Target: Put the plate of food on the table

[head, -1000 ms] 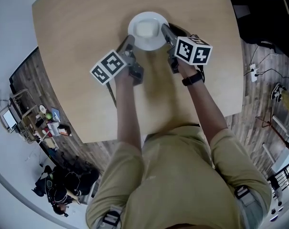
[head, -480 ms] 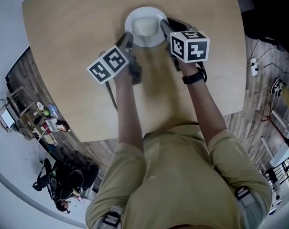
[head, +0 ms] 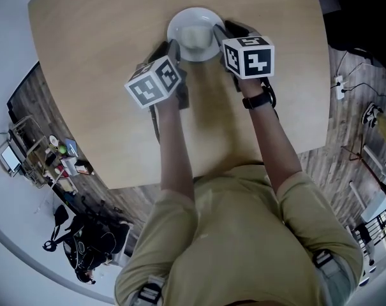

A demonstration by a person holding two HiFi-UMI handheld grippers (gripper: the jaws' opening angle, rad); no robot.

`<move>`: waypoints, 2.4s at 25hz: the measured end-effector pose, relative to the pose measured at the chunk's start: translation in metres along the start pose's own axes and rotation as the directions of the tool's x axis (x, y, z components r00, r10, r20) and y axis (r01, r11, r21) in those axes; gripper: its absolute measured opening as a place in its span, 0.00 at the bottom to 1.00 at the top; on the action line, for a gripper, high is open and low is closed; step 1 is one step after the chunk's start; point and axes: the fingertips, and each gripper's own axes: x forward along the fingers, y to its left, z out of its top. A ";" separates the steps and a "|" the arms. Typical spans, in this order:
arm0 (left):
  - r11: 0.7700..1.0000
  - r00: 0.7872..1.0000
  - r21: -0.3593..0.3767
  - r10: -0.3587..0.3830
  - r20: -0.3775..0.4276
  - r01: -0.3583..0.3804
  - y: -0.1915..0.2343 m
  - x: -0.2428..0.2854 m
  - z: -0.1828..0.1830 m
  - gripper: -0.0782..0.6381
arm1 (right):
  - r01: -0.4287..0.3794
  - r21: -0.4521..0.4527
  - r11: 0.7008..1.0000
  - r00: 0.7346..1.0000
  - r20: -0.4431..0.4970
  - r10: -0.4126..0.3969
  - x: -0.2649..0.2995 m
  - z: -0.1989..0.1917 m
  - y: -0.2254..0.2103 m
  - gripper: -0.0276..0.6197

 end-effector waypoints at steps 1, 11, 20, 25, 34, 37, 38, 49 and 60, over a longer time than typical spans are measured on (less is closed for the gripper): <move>1.000 1.000 0.000 0.002 0.000 -0.002 0.001 0.001 -0.001 0.25 | 0.000 0.002 1.000 1.000 0.001 0.000 0.002 0.000 -0.001 0.22; 0.988 0.999 0.146 0.047 0.005 -0.047 0.015 0.012 -0.004 0.28 | -0.016 0.015 1.000 0.993 0.116 0.014 0.010 0.002 -0.012 0.26; 0.952 0.990 0.294 0.040 0.133 -0.079 0.011 0.020 0.008 0.29 | -0.007 -0.115 0.993 0.967 0.252 0.036 0.017 0.012 -0.010 0.25; 0.940 0.970 0.323 0.032 0.239 -0.111 0.014 0.021 0.021 0.24 | 0.043 -0.167 0.985 0.947 0.321 0.013 0.022 0.015 -0.013 0.23; 0.937 0.945 0.324 0.020 0.327 -0.132 0.013 -0.014 0.009 0.12 | 0.063 -0.194 0.979 0.908 0.418 0.024 -0.013 0.000 0.006 0.14; 0.934 0.914 0.328 -0.002 0.405 -0.144 -0.012 -0.101 -0.007 0.11 | 0.073 -0.222 0.972 0.879 0.474 0.042 -0.089 -0.015 0.053 0.12; 0.934 0.902 0.326 -0.008 0.432 -0.148 -0.017 -0.118 -0.011 0.11 | 0.078 -0.227 0.971 0.870 0.490 0.045 -0.104 -0.020 0.061 0.12; 0.907 0.867 0.396 -0.080 0.492 -0.141 -0.041 -0.203 -0.070 0.11 | 0.147 -0.236 0.961 0.829 0.560 0.011 -0.196 -0.082 0.093 0.05; 0.916 0.838 0.375 -0.093 0.538 -0.139 -0.037 -0.266 -0.135 0.11 | 0.177 -0.202 0.963 0.797 0.604 -0.019 -0.252 -0.139 0.110 0.05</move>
